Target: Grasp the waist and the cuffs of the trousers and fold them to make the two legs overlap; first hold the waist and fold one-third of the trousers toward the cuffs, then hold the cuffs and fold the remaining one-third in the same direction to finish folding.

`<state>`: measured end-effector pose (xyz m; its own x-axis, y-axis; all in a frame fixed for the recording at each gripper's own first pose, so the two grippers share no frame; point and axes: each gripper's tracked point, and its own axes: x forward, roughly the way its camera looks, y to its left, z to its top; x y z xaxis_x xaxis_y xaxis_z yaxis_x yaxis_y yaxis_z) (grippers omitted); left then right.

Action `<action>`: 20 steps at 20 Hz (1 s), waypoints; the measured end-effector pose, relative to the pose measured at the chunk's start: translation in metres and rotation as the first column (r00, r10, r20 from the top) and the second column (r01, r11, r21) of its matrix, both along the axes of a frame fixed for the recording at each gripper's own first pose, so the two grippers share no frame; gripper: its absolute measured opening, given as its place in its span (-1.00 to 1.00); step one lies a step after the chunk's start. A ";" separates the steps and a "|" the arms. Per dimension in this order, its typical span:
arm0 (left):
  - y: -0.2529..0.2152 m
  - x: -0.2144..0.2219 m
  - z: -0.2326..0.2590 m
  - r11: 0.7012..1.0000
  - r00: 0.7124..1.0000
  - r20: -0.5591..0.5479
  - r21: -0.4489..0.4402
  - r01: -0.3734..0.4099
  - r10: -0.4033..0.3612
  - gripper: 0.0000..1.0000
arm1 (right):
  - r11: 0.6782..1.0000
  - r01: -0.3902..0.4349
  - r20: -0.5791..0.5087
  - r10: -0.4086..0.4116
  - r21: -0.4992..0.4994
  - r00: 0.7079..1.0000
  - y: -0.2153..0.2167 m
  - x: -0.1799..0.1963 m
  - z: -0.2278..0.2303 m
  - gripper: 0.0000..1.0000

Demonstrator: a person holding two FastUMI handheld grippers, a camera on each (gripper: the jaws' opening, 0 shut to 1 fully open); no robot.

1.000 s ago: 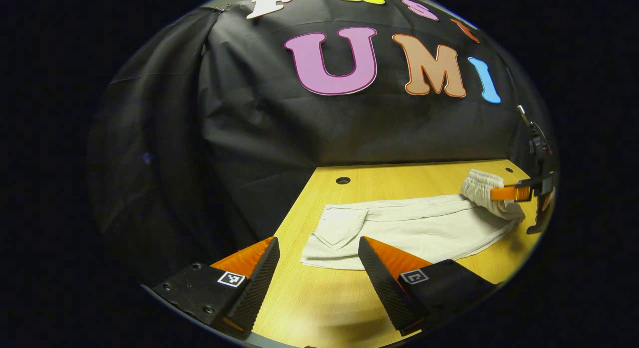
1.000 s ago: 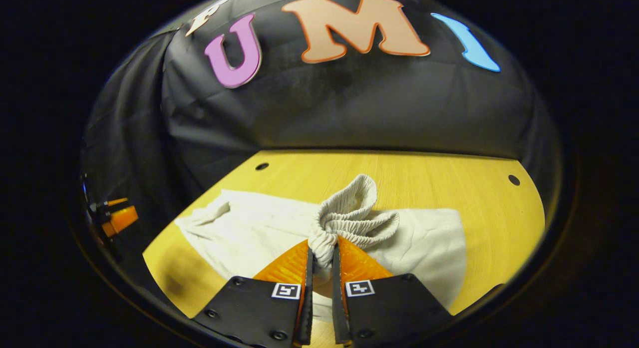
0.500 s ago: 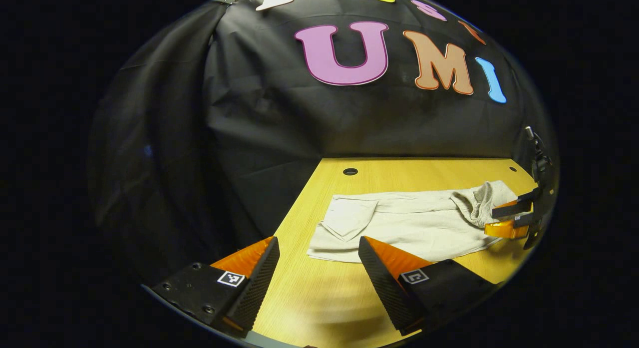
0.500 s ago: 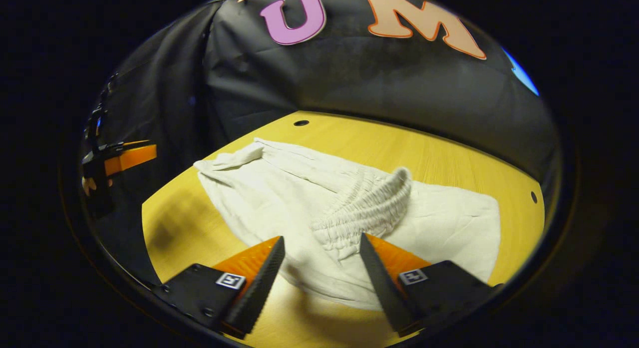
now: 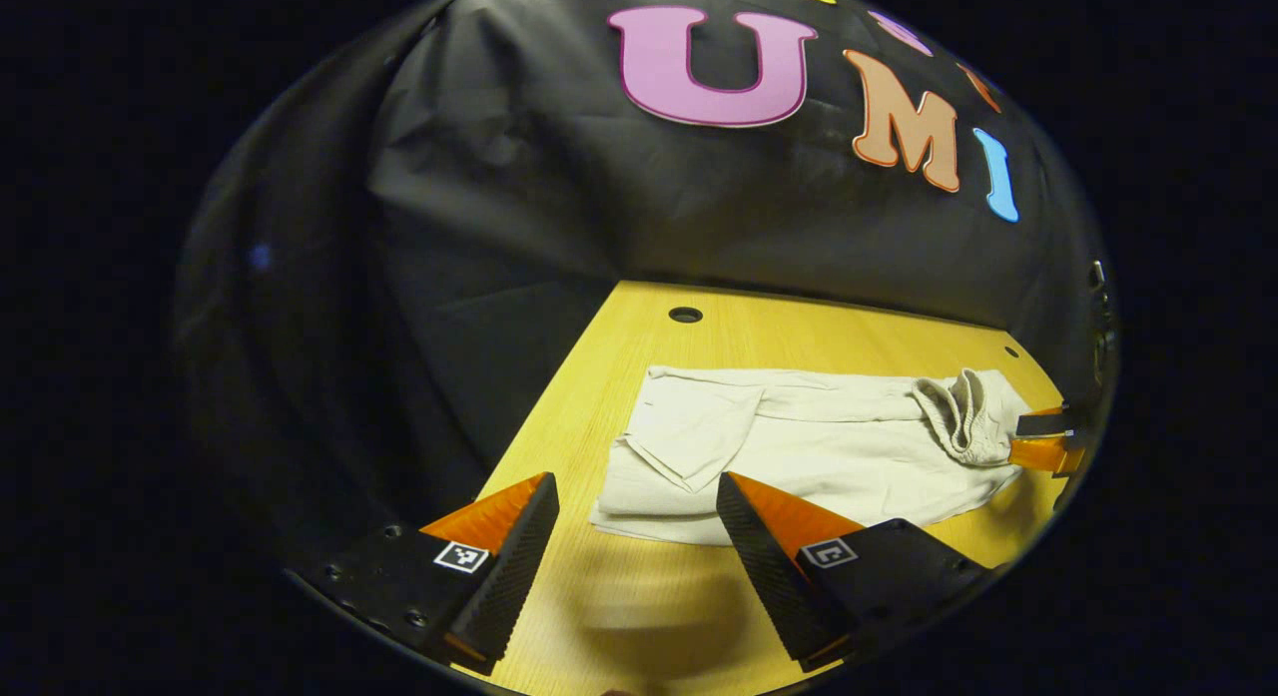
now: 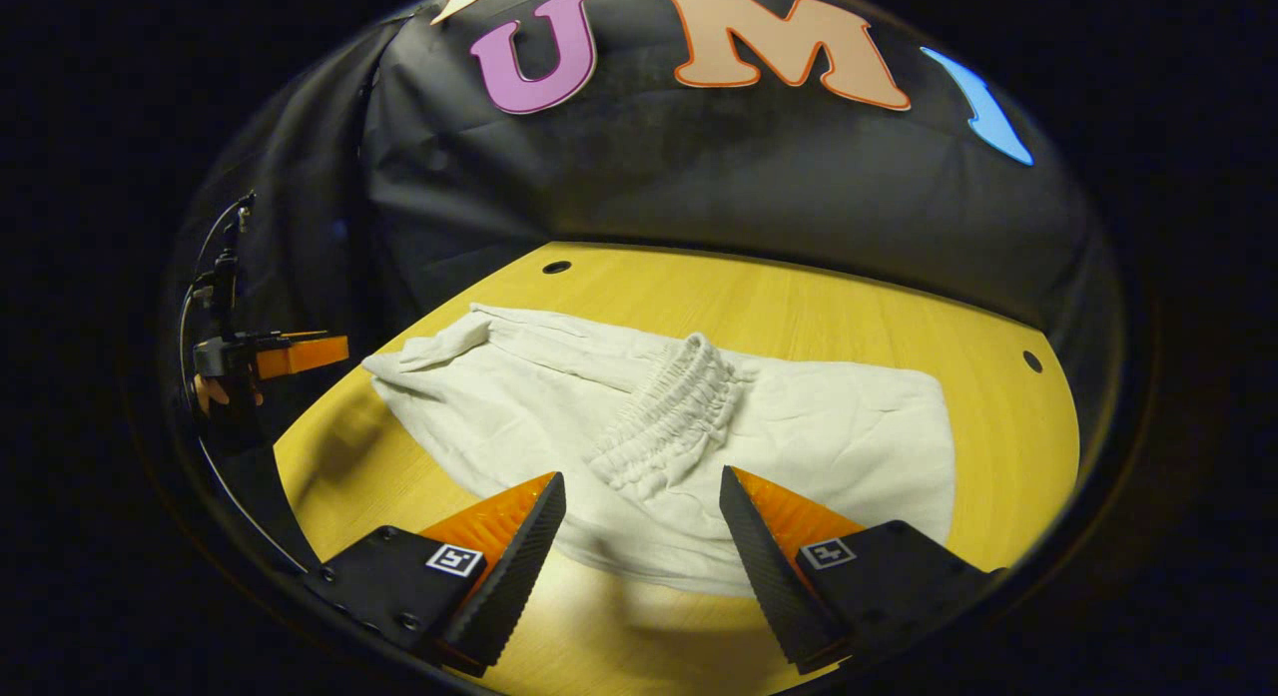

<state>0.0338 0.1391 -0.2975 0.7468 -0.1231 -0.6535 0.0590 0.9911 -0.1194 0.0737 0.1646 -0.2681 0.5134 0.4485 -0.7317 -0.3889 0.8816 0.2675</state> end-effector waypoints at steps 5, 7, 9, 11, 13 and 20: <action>-0.009 0.021 -0.049 0.997 0.994 -0.096 -0.069 0.035 -0.042 0.92 | 0.996 0.081 -0.003 -0.081 -0.043 0.997 -0.021 -0.016 0.001 0.96; -0.013 0.023 -0.066 0.996 0.989 -0.137 -0.078 0.042 -0.053 0.92 | 0.993 0.102 -0.003 -0.103 -0.058 0.995 -0.025 -0.021 0.000 0.96; -0.015 0.023 -0.076 0.996 0.984 -0.168 -0.083 0.043 -0.056 0.93 | 0.991 0.113 -0.007 -0.114 -0.072 0.994 -0.027 -0.026 -0.002 0.90; -0.015 0.024 -0.076 0.997 0.985 -0.166 -0.071 0.040 -0.051 0.91 | 0.990 0.113 -0.008 -0.115 -0.082 0.993 -0.028 -0.028 -0.003 0.96; -0.016 0.022 -0.079 0.998 0.983 -0.175 -0.047 0.046 -0.053 0.89 | 0.990 0.108 -0.007 -0.110 -0.087 0.994 -0.028 -0.029 -0.003 0.96; -0.036 0.019 -0.079 0.996 0.976 -0.197 -0.007 0.090 -0.090 0.25 | 0.991 0.110 -0.009 -0.111 -0.077 0.994 -0.032 -0.026 -0.001 0.90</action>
<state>0.0525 0.1030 -0.3765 0.5892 -0.1827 -0.7870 0.1232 0.9830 -0.1360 0.0480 0.1324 -0.2693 0.5467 0.3320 -0.7687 -0.2850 0.9370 0.2020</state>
